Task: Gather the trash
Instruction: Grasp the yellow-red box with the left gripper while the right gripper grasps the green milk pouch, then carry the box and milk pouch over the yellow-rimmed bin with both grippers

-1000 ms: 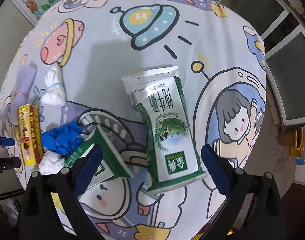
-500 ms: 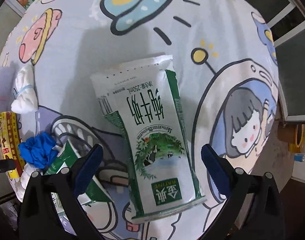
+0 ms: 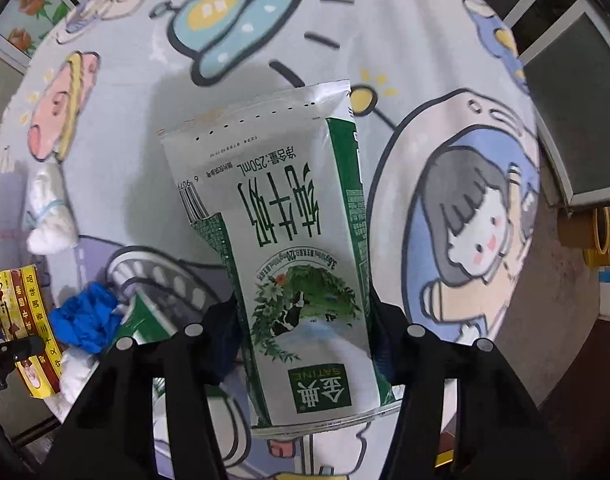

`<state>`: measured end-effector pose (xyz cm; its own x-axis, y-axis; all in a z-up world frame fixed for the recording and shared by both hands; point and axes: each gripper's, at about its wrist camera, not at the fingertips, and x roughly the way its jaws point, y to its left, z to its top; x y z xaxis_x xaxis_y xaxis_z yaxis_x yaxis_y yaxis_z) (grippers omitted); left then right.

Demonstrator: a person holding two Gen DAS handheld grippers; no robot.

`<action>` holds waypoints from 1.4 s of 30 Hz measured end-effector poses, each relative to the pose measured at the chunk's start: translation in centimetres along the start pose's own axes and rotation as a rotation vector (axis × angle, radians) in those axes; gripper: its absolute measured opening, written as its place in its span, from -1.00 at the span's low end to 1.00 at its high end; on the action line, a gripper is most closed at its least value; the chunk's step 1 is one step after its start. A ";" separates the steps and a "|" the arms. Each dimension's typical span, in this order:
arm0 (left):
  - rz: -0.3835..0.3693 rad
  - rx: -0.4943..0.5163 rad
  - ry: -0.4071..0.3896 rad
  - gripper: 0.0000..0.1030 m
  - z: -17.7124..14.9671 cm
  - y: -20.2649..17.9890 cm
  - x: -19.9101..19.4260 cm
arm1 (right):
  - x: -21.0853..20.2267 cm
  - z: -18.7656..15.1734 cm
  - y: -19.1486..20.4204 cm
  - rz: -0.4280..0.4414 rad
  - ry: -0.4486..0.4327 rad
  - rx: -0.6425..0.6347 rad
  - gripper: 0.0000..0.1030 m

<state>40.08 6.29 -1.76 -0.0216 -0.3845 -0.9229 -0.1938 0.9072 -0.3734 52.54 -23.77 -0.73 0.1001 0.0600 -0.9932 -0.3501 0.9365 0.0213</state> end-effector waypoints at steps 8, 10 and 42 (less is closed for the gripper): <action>-0.041 0.023 -0.075 -0.42 -3.0 0.4 -4.2 | -6.6 -3.4 1.0 0.029 -0.100 -0.008 0.01; -0.049 0.027 -0.089 -0.42 -3.8 0.9 -5.1 | -8.3 -4.9 1.2 0.033 -0.119 -0.015 0.01; -0.182 0.411 -0.050 -0.42 -15.7 -15.0 -0.8 | -12.7 -31.1 -8.7 0.051 -0.284 0.274 0.02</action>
<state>27.65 -9.64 6.06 0.0259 -0.5448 -0.8382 0.2156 0.8218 -0.5275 25.34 -43.38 8.13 0.3559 0.1663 -0.9196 -0.1033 0.9850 0.1382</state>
